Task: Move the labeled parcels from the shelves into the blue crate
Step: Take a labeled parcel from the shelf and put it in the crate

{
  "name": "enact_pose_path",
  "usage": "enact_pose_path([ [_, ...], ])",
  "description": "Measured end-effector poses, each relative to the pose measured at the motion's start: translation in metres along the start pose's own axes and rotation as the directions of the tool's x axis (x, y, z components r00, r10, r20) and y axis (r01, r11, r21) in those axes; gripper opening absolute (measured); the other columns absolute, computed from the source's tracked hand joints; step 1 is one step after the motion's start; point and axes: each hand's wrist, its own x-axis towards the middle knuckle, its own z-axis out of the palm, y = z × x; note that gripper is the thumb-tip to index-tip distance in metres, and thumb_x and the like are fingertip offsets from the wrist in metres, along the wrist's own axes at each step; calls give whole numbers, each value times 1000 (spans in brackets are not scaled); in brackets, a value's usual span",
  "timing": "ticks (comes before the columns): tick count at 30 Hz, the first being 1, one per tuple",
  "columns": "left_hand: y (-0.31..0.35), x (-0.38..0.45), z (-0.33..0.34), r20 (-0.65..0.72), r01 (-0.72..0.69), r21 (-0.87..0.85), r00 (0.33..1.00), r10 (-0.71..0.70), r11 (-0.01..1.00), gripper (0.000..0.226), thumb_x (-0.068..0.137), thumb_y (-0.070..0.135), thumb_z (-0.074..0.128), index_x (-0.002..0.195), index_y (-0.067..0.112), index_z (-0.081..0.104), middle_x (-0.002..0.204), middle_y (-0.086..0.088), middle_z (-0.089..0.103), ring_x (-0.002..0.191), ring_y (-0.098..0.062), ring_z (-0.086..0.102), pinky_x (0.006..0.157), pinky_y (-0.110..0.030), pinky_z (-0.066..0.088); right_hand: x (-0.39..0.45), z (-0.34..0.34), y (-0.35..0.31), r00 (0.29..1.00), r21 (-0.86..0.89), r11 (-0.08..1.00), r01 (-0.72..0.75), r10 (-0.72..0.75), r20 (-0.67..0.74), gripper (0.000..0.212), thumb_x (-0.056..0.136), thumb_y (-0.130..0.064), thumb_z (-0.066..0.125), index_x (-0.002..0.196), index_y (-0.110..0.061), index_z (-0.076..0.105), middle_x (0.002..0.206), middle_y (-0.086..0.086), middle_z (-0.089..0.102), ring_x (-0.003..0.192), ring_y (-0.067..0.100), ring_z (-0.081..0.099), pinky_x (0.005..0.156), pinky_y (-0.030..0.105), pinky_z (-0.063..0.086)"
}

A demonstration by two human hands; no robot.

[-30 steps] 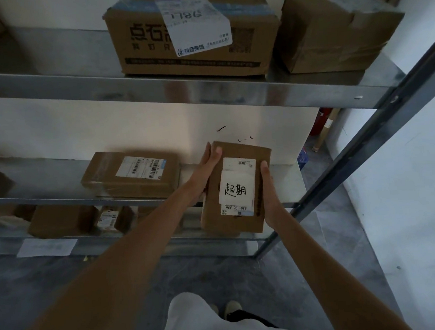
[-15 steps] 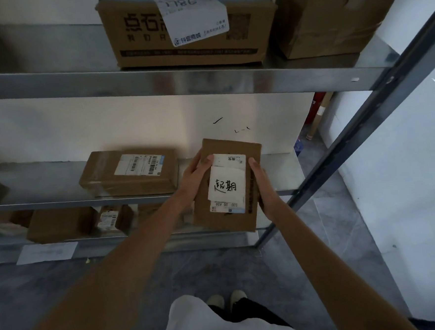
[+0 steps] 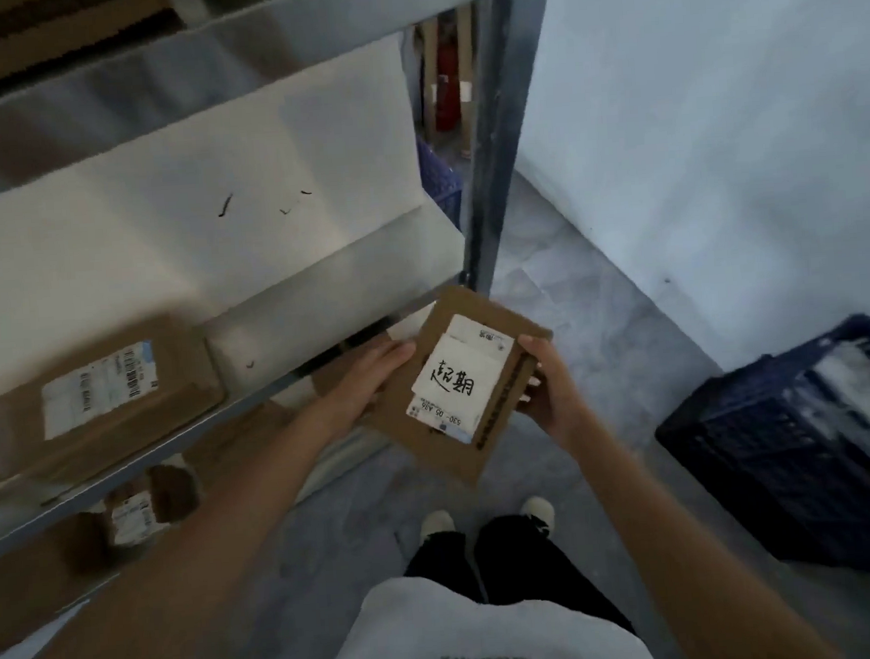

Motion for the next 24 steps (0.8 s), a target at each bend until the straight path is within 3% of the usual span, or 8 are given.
enact_pose_path([
  [4, 24, 40, 73, 54, 14, 89, 998, -19, 996, 64, 75, 66, 64, 117, 18, 67, 113, -13, 70, 104, -32, 66, 97, -47, 49, -15, -73, -18, 979, 148, 983, 112, -84, -186, 48, 76, -50, 64, 105, -13, 52, 71, 0, 55, 64, 13, 58, 59, 30, 53],
  [7, 44, 69, 140, 78, -7, 136, 997, -4, 991, 80, 72, 67, 66, 135, 20, 50, 127, -11, 61, 111, -27, 62, 91, -37, 50, -29, -131, -33, 938, 232, 956, 181, -97, -333, 60, 76, -52, 67, 117, -10, 53, 87, 5, 58, 81, 20, 59, 68, 36, 56],
  [11, 61, 97, 237, 114, 70, 66, 990, -77, 995, 109, 54, 67, 76, 145, 33, 26, 146, -4, 39, 130, -28, 43, 107, -56, 34, -60, -211, -50, 860, 304, 908, 289, -107, -500, 65, 76, -55, 68, 121, -10, 53, 100, 10, 56, 87, 22, 59, 68, 36, 56],
  [14, 62, 116, 309, 165, 134, -19, 978, -129, 991, 130, 47, 52, 88, 148, 39, 7, 148, -6, 34, 132, -28, 40, 102, -61, 37, -84, -266, -54, 781, 329, 867, 375, -104, -616, 89, 65, -61, 75, 130, -6, 46, 110, 16, 57, 94, 29, 60, 64, 37, 57],
  [16, 57, 123, 359, 225, 187, -80, 960, -165, 979, 122, 62, 37, 87, 148, 36, 0, 136, -8, 47, 126, -28, 46, 98, -60, 42, -100, -299, -54, 728, 354, 818, 453, -110, -676, 94, 63, -60, 77, 136, -13, 42, 122, 18, 60, 107, 34, 62, 77, 51, 59],
  [18, 51, 127, 404, 267, 224, -110, 945, -188, 968, 96, 79, 26, 77, 148, 25, 10, 121, -7, 59, 117, -24, 55, 90, -53, 51, -114, -330, -50, 685, 380, 781, 496, -83, -724, 84, 67, -55, 76, 135, -18, 42, 127, 18, 58, 115, 35, 60, 87, 59, 53],
  [21, 43, 140, 452, 313, 228, -30, 927, -208, 973, 70, 85, 25, 71, 143, 14, 34, 124, -7, 63, 112, -21, 61, 72, -37, 55, -132, -373, -44, 650, 380, 812, 442, 2, -760, 69, 74, -50, 72, 130, -17, 46, 124, 14, 59, 109, 27, 61, 74, 45, 57],
  [24, 39, 156, 491, 302, 211, 11, 931, -204, 977, 53, 91, 21, 64, 138, 14, 39, 128, -7, 61, 113, -21, 60, 77, -34, 52, -141, -416, -37, 602, 354, 882, 310, 107, -792, 44, 86, -43, 65, 116, -17, 47, 108, 1, 54, 93, 12, 53, 72, 31, 41],
])
